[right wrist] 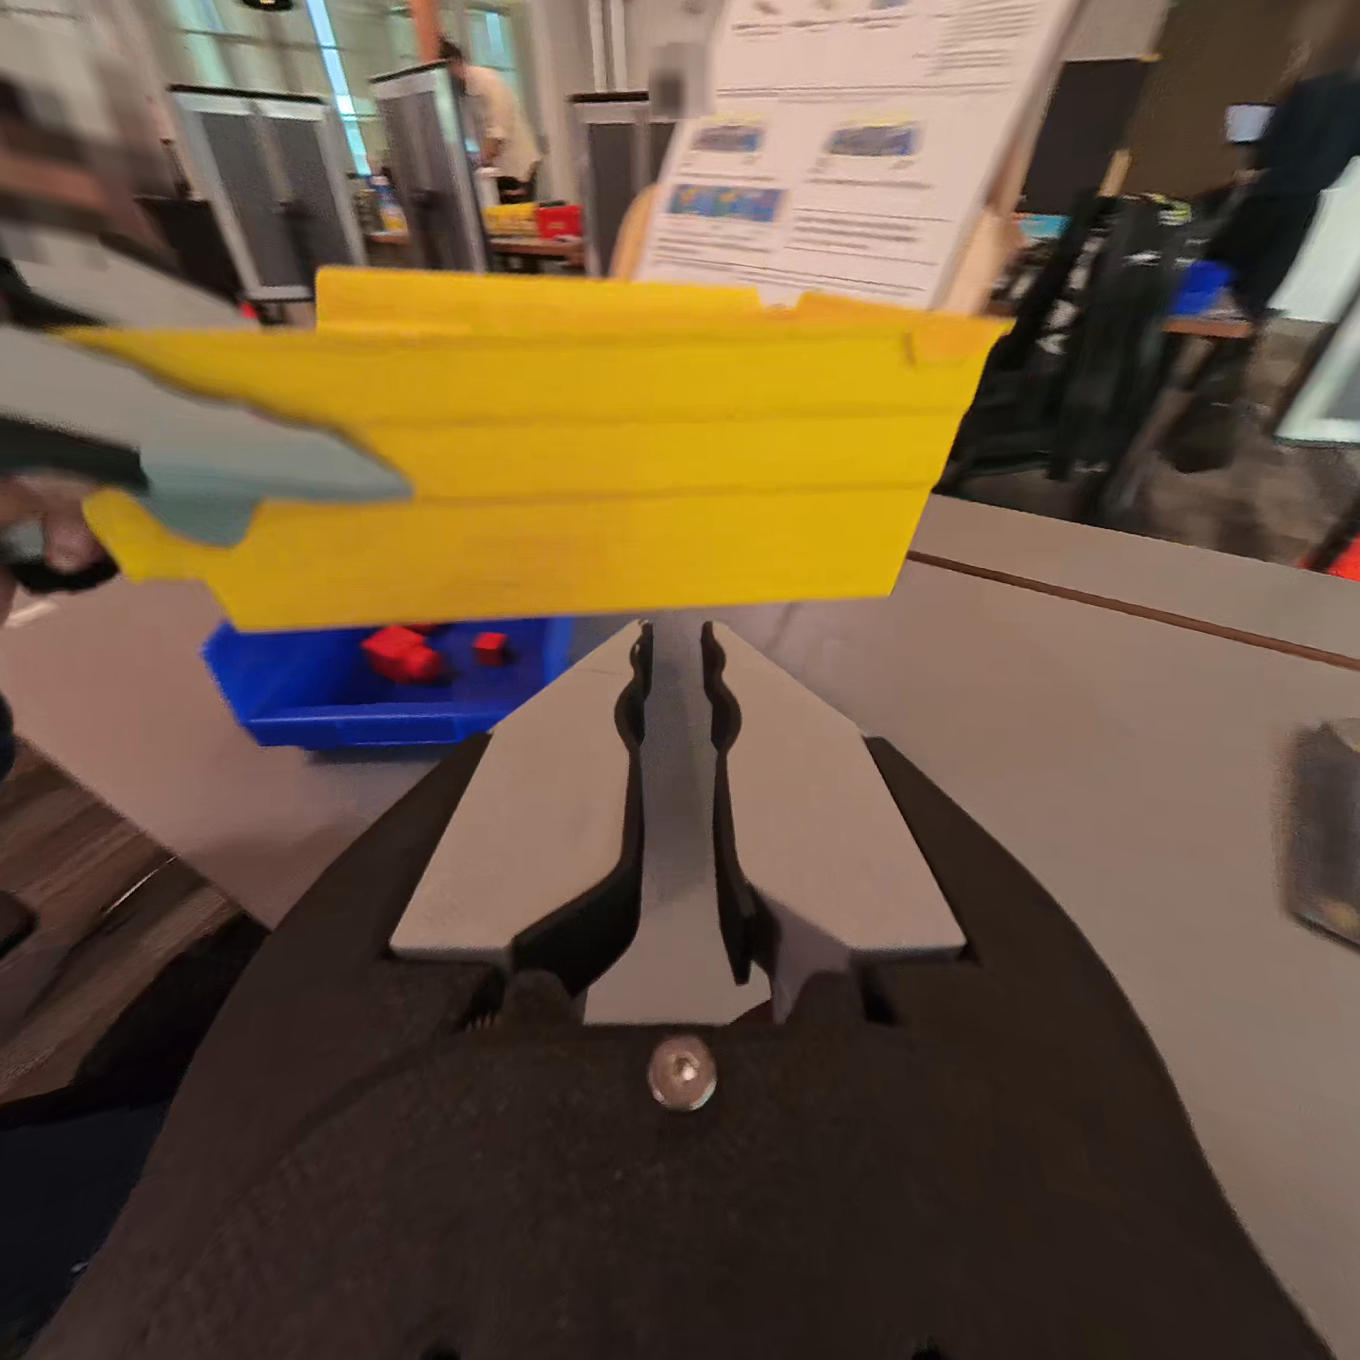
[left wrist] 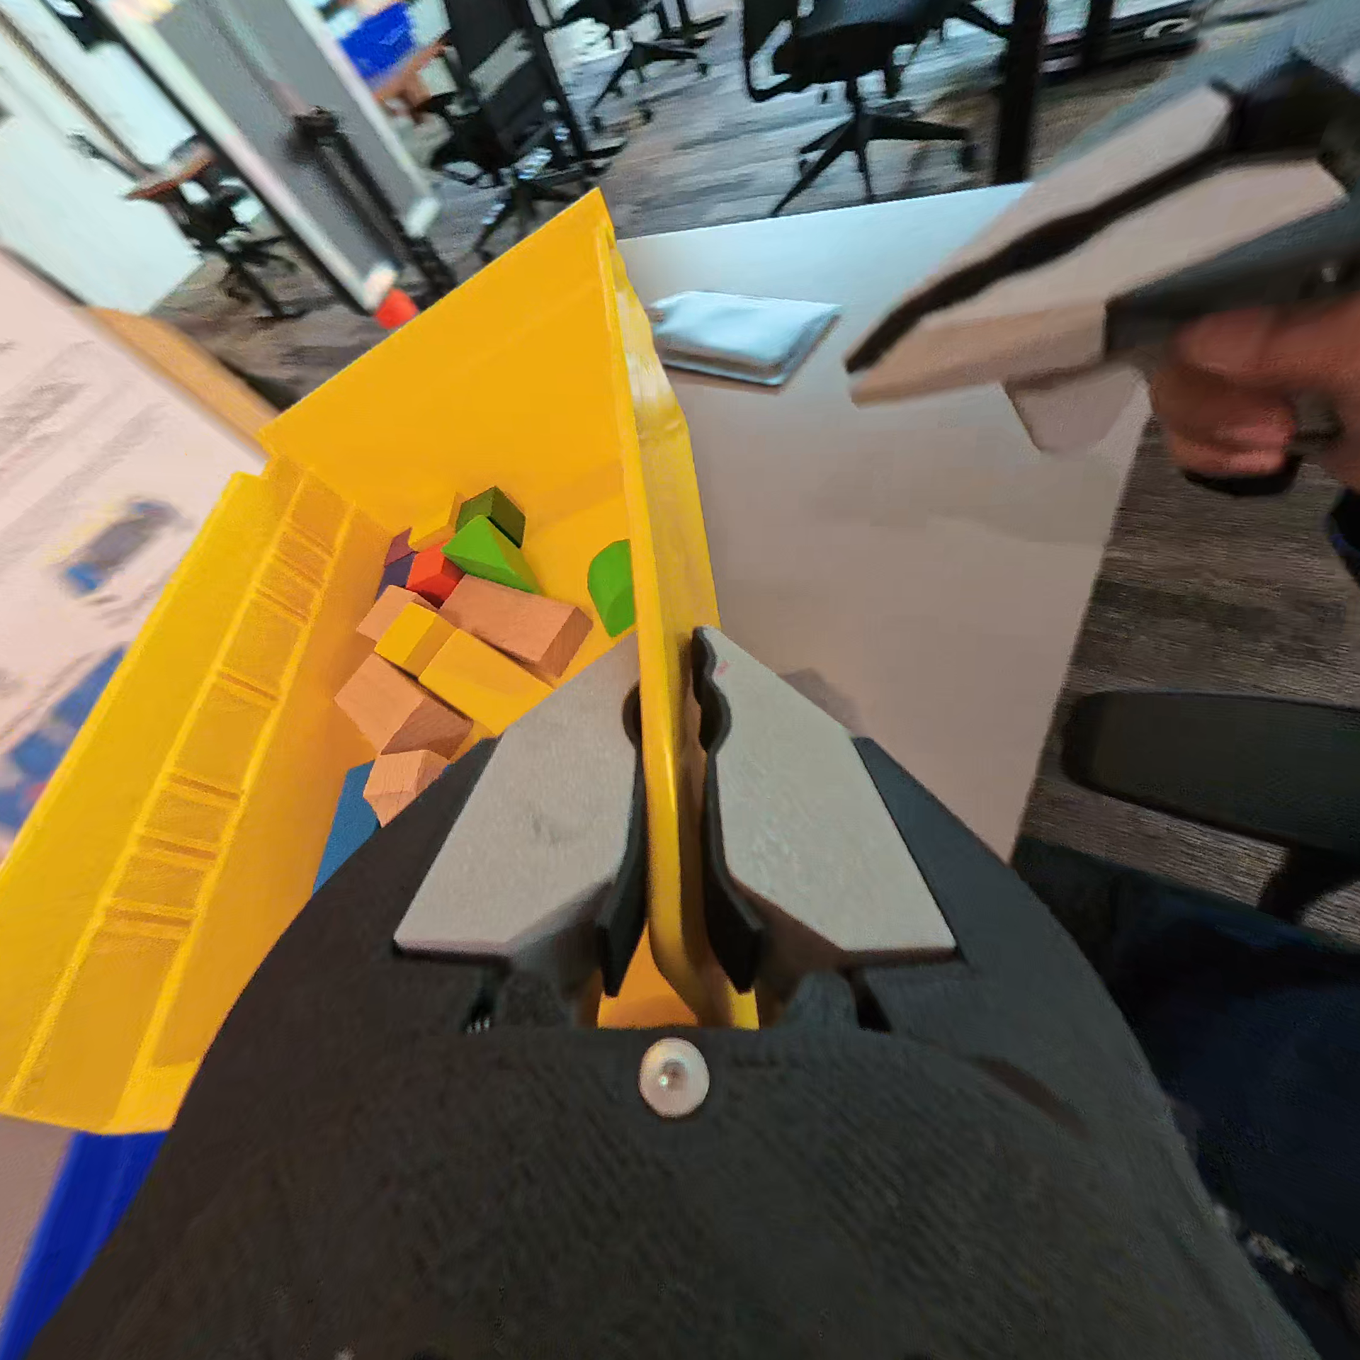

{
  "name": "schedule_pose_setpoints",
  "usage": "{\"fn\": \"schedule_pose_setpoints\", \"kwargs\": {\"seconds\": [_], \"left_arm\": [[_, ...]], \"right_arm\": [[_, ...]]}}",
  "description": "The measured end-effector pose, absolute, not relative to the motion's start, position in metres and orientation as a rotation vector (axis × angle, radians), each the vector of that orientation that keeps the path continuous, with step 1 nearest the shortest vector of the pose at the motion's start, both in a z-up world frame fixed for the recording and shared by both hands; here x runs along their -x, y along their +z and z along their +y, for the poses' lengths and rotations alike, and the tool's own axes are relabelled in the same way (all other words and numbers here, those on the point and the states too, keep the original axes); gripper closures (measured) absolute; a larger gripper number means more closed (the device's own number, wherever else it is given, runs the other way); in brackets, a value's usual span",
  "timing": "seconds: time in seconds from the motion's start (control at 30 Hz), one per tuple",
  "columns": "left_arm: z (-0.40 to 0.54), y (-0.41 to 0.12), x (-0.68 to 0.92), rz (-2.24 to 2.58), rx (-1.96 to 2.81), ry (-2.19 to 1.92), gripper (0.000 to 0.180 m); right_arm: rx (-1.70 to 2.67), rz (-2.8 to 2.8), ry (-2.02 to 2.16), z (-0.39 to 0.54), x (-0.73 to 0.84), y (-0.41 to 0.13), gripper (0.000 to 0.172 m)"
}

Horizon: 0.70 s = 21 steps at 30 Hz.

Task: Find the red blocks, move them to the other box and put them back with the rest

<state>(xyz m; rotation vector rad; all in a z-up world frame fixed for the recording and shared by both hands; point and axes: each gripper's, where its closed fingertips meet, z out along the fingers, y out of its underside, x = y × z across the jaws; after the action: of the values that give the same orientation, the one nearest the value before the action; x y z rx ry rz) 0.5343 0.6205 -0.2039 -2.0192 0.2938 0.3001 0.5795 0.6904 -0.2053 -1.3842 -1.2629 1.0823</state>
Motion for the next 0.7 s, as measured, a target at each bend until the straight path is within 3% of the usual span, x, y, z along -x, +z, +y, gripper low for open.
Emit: {"fn": "schedule_pose_setpoints", "kwargs": {"seconds": [0.27, 0.43, 0.57, 0.67, 0.7], "left_arm": [[0.704, -0.335, -0.620, 0.489, 2.189, 0.176, 0.176], [0.721, -0.362, -0.618, 0.478, 2.185, 0.250, 0.176], [0.690, -0.348, -0.607, 0.421, 2.131, 0.215, 0.160], [0.640, -0.340, -0.590, 0.361, 2.144, 0.123, 0.136], [0.621, -0.341, -0.579, 0.323, 2.164, 0.102, 0.136]], "right_arm": [[1.609, -1.187, 1.028, 0.768, -0.628, -0.258, 0.156], [1.656, -1.249, 1.049, 0.760, -0.614, -0.288, 0.152], [1.640, -1.343, 1.014, 0.741, -0.603, -0.306, 0.141], [1.608, -1.417, 1.026, 0.719, -0.598, -0.313, 0.135], [1.587, -1.436, 1.019, 0.712, -0.597, -0.313, 0.134]]}}
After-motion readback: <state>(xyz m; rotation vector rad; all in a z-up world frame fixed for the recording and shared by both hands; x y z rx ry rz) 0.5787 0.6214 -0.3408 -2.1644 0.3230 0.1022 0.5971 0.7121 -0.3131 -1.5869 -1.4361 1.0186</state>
